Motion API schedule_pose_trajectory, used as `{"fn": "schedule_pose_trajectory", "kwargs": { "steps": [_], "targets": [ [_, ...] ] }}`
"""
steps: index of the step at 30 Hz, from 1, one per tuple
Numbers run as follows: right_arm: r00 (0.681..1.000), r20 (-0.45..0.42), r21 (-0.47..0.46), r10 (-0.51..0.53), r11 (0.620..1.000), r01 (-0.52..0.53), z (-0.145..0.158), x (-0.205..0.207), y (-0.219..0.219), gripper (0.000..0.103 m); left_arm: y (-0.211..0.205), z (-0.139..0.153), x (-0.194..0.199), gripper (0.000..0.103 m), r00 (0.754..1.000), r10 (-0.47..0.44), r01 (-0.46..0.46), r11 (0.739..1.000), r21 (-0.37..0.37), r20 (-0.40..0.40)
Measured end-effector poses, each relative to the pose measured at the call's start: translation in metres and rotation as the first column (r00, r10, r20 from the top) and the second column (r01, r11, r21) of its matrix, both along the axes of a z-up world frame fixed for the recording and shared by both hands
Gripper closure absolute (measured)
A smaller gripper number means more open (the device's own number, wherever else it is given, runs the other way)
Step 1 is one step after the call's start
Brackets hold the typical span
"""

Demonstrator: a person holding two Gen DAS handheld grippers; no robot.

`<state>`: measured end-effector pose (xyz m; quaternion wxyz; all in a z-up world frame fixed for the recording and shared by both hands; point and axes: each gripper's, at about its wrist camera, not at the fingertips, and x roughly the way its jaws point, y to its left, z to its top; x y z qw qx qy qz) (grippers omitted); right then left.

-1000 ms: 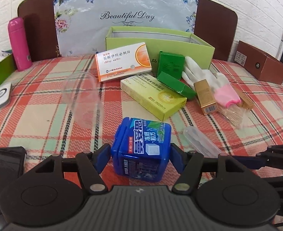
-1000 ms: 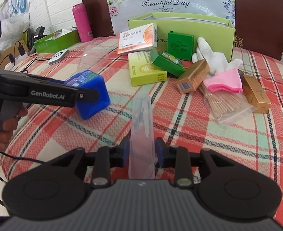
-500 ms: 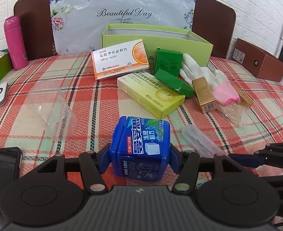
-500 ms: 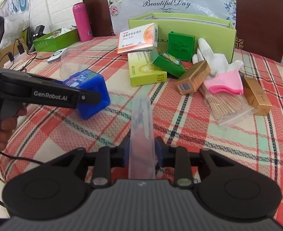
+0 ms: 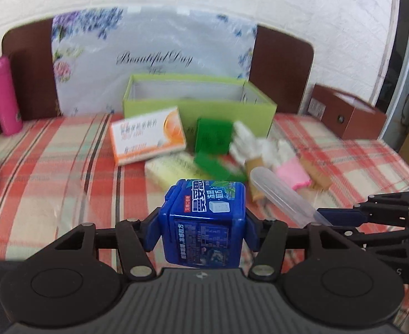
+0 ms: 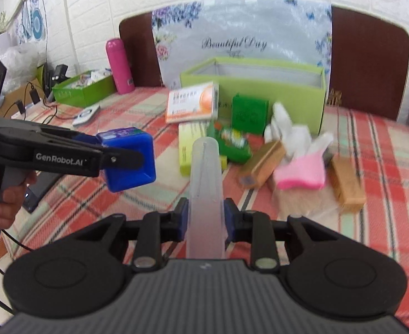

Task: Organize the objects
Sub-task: 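Carry blue cube box and clear tube into the green box and release both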

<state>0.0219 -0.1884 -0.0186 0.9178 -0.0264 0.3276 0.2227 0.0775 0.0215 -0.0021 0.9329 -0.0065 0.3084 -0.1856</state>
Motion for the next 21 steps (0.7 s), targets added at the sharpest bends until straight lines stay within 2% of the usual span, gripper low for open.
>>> {"fn": "schedule_pose_trajectory", "kwargs": {
  "steps": [4, 8, 12, 16, 21],
  "targets": [
    [0.998, 0.063, 0.017, -0.004, 1.000, 0.003, 0.034, 0.022, -0.010, 0.077, -0.008, 0.036, 0.019, 0.043, 0.997, -0.020, 0.022, 0.999, -0.034, 0.074],
    [0.993, 0.114, 0.038, -0.023, 0.999, 0.018, 0.065, 0.062, -0.021, 0.076, -0.020, 0.068, 0.047, 0.043, 0.991, -0.015, 0.023, 0.998, -0.057, 0.134],
    [0.987, 0.154, 0.033, -0.043, 0.999, 0.039, 0.083, 0.112, -0.026, 0.077, -0.032, 0.088, 0.087, 0.043, 0.989, 0.016, -0.003, 0.996, -0.085, 0.150],
    [0.987, 0.150, 0.022, -0.056, 0.998, 0.053, 0.083, 0.168, -0.025, 0.076, -0.043, 0.090, 0.136, 0.043, 0.989, 0.067, -0.054, 0.994, -0.096, 0.134],
    [0.985, 0.158, -0.018, -0.063, 0.998, 0.067, 0.064, 0.227, -0.021, 0.076, -0.051, 0.077, 0.193, 0.043, 0.987, 0.121, -0.112, 0.990, -0.087, 0.107]
  ]
}}
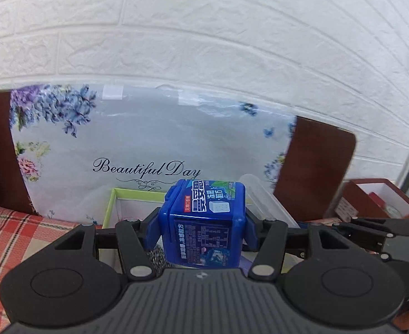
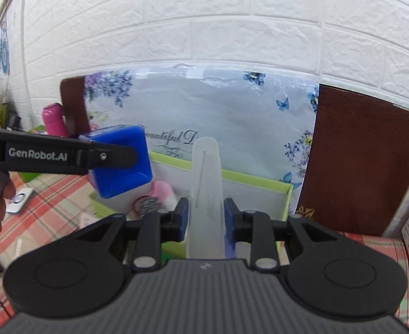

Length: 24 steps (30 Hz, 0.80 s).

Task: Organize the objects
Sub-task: 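Carry blue cube box and clear tube into the green box and release both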

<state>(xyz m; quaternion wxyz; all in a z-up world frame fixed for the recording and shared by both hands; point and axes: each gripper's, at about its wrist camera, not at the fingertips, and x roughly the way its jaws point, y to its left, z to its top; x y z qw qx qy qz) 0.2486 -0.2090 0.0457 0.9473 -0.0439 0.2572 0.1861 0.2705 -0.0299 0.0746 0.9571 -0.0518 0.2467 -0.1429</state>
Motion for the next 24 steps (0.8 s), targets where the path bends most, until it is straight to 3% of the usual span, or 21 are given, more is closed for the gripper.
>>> {"fn": "schedule_pose_trajectory", "kwargs": {
  "steps": [10, 11, 12, 13, 16, 20, 24],
  "targets": [
    [0.999, -0.033, -0.041, 0.007, 0.999, -0.008, -0.054, 0.063, 0.001, 0.076, -0.006, -0.046, 0.055, 0.042, 0.998, -0.005, 0.006, 1.000, 0.016, -0.056],
    [1.000, -0.031, -0.053, 0.000, 0.999, -0.002, -0.060, 0.065, 0.001, 0.075, -0.006, -0.049, 0.054, 0.032, 0.999, 0.006, -0.004, 0.999, 0.031, -0.039],
    [1.000, -0.030, -0.066, -0.008, 0.998, 0.006, -0.066, 0.066, 0.001, 0.063, -0.008, -0.053, 0.054, 0.023, 0.999, 0.031, -0.030, 0.998, 0.058, -0.025],
    [0.999, -0.037, -0.081, -0.016, 0.997, 0.013, -0.071, 0.067, 0.001, 0.044, -0.009, -0.055, 0.054, 0.010, 0.998, 0.060, -0.059, 0.995, 0.082, -0.018],
    [0.999, -0.015, -0.102, -0.035, 0.994, 0.034, -0.081, 0.064, 0.001, 0.020, -0.006, -0.057, 0.054, 0.008, 0.995, 0.099, -0.098, 0.990, 0.105, -0.005],
    [1.000, 0.015, -0.060, -0.025, 0.998, 0.026, -0.075, 0.053, -0.004, 0.002, 0.002, -0.050, 0.049, 0.008, 0.994, 0.111, -0.110, 0.989, 0.099, -0.002],
    [0.997, 0.054, -0.026, -0.049, 0.998, 0.050, -0.055, 0.036, -0.011, 0.000, 0.004, -0.037, 0.033, 0.008, 0.993, 0.118, -0.118, 0.989, 0.083, 0.015]
  ]
}}
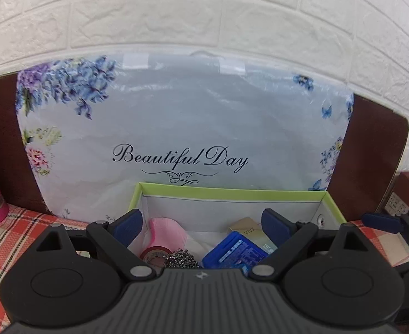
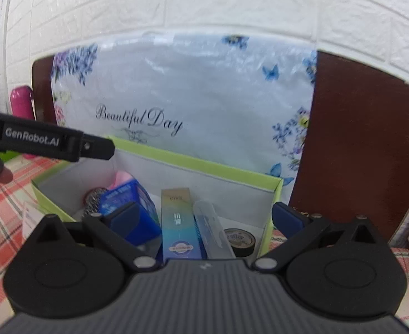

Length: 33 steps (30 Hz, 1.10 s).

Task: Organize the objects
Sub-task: 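Carry blue cube box and clear tube into the green box and release both, then withdraw both grippers from the green box back over the table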

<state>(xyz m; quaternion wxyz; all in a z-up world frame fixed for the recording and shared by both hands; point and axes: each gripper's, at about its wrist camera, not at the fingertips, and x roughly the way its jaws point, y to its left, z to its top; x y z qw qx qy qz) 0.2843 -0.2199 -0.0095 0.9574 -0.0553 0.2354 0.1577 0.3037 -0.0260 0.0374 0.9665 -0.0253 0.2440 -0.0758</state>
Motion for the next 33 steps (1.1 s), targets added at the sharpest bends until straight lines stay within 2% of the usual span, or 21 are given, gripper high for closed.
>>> {"fn": "schedule_pose_trajectory", "kwargs": {
  "steps": [3, 9, 15, 20, 33],
  "targets": [
    [1.000, 0.021, 0.030, -0.017, 0.999, 0.016, 0.018, -0.017, -0.006, 0.000, 0.000, 0.012, -0.018, 0.008, 1.000, 0.005, -0.005, 1.000, -0.006, 0.001],
    [0.993, 0.039, 0.081, -0.113, 0.991, 0.110, 0.046, -0.059, -0.017, 0.000, -0.004, 0.029, -0.061, 0.008, 1.000, 0.020, -0.019, 0.999, 0.035, -0.018],
    [0.985, 0.052, 0.110, -0.162, 0.982, 0.155, 0.057, -0.110, -0.021, 0.000, -0.004, 0.035, -0.113, 0.008, 0.999, 0.031, -0.032, 0.998, 0.062, 0.023],
    [0.981, 0.078, 0.073, -0.178, 0.982, 0.172, 0.053, -0.151, -0.019, 0.000, 0.000, 0.029, -0.148, 0.008, 1.000, 0.018, -0.019, 0.997, 0.070, 0.013],
    [0.981, -0.020, 0.090, -0.193, 0.977, 0.194, 0.014, -0.227, -0.009, 0.000, 0.016, -0.002, -0.208, 0.008, 0.997, 0.073, -0.070, 0.992, 0.101, -0.024]
  ]
}}
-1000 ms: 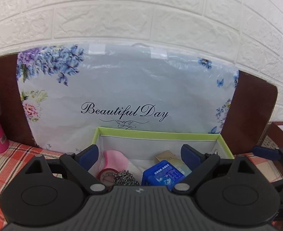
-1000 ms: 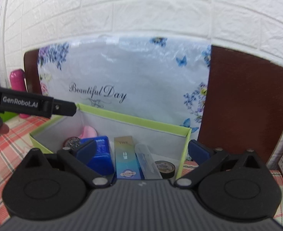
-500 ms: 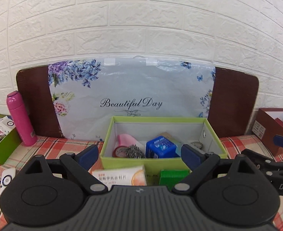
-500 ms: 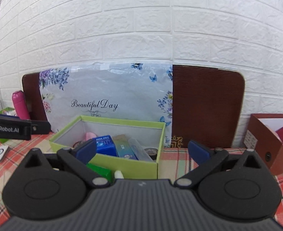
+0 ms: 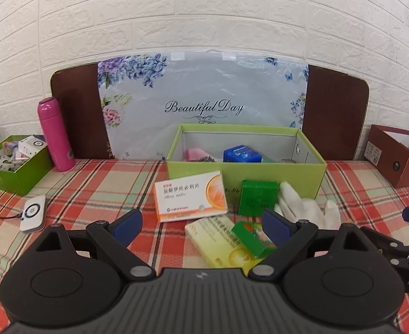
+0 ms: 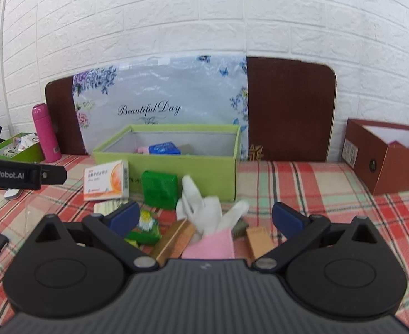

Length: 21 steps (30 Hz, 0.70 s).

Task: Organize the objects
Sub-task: 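Withdraw both grippers from the green box back over the table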

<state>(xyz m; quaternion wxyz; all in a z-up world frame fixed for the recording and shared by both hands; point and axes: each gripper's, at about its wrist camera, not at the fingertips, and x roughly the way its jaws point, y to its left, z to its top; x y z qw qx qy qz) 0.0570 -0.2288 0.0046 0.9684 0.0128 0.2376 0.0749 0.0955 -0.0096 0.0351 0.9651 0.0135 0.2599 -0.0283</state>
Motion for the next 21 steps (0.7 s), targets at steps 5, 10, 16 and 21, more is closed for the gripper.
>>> {"fn": "schedule_pose_trajectory", "kwargs": {
  "steps": [5, 10, 16, 21],
  "targets": [
    [0.999, -0.039, 0.015, -0.002, 1.000, 0.003, -0.015, -0.015, 0.004, 0.000, 0.005, -0.012, -0.013, 0.008, 1.000, 0.010, -0.010, 1.000, 0.005, -0.027],
    [0.997, -0.080, 0.023, 0.008, 1.000, -0.006, -0.031, -0.024, 0.012, 0.000, 0.011, -0.027, -0.022, 0.008, 0.997, 0.015, -0.016, 1.000, -0.003, -0.071],
    [0.992, -0.119, 0.036, 0.037, 0.999, -0.033, -0.044, -0.030, 0.022, 0.000, 0.029, -0.048, -0.035, 0.008, 0.994, 0.025, -0.030, 0.999, -0.039, -0.104],
    [0.989, -0.135, 0.033, 0.063, 0.998, -0.059, -0.049, -0.030, 0.031, 0.000, 0.059, -0.058, -0.036, 0.008, 0.990, 0.079, -0.085, 0.995, -0.046, -0.120]
  ]
}}
